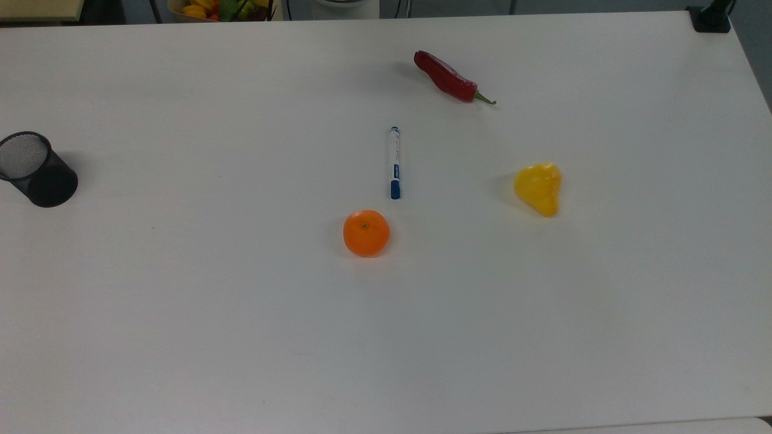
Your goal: Take marker pen
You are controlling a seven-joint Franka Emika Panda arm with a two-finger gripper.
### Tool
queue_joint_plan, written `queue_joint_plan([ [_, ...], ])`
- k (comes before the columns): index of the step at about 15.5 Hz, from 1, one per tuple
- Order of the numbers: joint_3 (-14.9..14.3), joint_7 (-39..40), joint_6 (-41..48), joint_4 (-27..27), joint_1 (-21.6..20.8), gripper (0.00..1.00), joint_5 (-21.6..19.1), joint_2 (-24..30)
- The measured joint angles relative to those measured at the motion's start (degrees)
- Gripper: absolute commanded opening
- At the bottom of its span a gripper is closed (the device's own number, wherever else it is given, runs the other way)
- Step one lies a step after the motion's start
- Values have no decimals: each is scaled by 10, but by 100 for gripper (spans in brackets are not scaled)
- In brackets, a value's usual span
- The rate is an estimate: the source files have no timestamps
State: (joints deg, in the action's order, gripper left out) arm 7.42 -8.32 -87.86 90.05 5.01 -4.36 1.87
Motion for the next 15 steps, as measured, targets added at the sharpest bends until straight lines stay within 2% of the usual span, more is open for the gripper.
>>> queue_joint_plan([
  [2,-4,10,1,2,-3,100,0,10],
  [6,-75,66,-3,7,-59,100,0,23],
  [7,-84,83,-13,8,-65,100,0,23],
  [11,-92,100,-71,24,-68,100,0,20],
  [15,-90,101,-78,28,-68,100,0,14],
])
